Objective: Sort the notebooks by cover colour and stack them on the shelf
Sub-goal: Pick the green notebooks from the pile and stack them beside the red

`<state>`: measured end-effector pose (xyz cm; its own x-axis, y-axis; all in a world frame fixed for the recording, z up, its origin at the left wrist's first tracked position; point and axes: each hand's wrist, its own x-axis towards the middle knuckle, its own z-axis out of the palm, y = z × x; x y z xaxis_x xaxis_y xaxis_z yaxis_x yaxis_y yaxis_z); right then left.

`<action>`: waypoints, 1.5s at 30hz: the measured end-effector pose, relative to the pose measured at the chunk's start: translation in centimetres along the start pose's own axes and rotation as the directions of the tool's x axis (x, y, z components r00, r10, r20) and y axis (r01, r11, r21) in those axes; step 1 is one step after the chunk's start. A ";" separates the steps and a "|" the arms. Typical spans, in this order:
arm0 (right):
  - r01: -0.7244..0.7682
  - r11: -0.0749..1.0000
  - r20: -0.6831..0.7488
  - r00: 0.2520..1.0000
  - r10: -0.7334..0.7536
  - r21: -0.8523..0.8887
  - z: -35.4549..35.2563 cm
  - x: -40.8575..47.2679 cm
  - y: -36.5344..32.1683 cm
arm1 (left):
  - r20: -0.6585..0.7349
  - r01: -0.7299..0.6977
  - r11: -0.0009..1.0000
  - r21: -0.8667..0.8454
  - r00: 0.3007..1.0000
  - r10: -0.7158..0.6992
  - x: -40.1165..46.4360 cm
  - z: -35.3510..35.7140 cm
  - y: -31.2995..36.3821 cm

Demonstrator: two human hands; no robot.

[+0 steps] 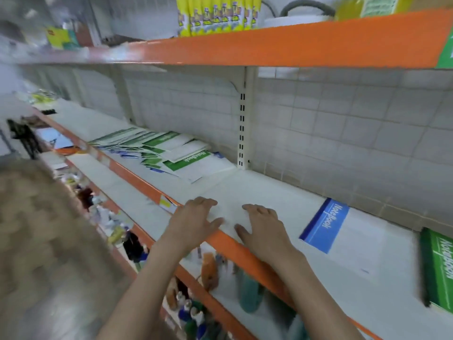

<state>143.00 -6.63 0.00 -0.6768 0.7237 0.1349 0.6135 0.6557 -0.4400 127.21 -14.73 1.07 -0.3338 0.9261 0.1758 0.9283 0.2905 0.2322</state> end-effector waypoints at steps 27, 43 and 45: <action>0.329 0.936 0.015 0.943 -0.333 0.121 13.1 20.3 -22.4 | -0.087 0.333 0.943 0.002 0.940 -0.331 1.4 -7.1 -28.4; 0.079 0.997 -0.090 0.993 -0.078 0.005 13.3 30.8 -19.3 | -0.106 0.042 0.996 -0.077 0.993 -0.050 17.2 -5.1 -32.5; 0.029 1.000 -0.119 0.992 -0.030 -0.006 12.9 31.6 -18.7 | -0.106 -0.011 0.997 -0.082 0.994 0.002 19.3 -5.0 -32.8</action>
<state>104.86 1.24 1.01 -0.6417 0.7243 0.2523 0.5958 0.6779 -0.4307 89.54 -7.60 1.65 -0.3476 0.8958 0.2770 0.9152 0.2599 0.3080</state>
